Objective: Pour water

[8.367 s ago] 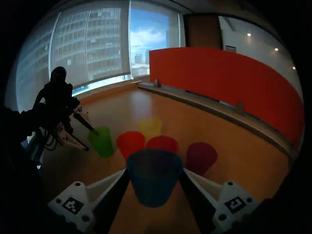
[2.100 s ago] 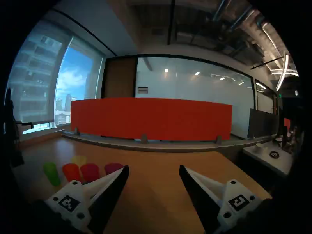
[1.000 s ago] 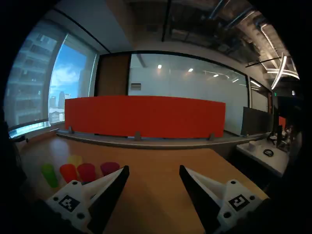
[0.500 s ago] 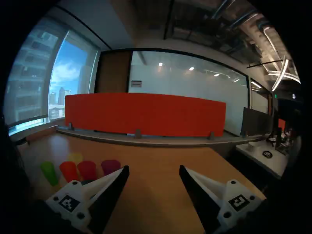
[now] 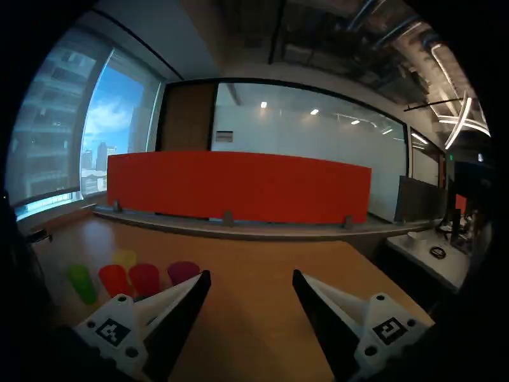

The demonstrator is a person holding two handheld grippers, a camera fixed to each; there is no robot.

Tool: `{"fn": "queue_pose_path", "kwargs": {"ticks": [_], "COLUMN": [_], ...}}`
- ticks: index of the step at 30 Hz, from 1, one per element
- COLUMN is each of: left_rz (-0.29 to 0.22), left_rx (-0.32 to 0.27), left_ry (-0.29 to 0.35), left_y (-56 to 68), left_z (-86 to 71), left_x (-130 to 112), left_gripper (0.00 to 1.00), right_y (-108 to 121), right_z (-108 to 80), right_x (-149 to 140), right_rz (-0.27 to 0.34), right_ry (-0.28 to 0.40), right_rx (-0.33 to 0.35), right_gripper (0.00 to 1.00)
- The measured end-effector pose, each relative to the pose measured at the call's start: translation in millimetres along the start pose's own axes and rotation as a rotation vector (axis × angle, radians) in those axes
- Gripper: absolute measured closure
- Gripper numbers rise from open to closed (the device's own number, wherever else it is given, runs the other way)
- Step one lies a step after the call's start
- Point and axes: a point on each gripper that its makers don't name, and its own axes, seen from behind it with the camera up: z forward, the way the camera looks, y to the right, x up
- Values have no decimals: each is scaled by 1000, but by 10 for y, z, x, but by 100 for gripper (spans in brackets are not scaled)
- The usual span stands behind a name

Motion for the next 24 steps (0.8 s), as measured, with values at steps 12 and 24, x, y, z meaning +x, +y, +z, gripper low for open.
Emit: {"fn": "queue_pose_path", "kwargs": {"ticks": [12,24], "left_rz": [4,6], "left_rx": [-2,-3], "left_ry": [-18,-19], "left_y": [-1,7], "left_z": [13,19], "left_x": [-36,-42], "left_gripper": [14,14], "right_y": [-12,35], "right_z": [4,-30], "right_x": [-25,-71], "right_rz": [2,5], "right_ry": [-3,3], "right_rx": [4,6], "right_gripper": [0,0]}}
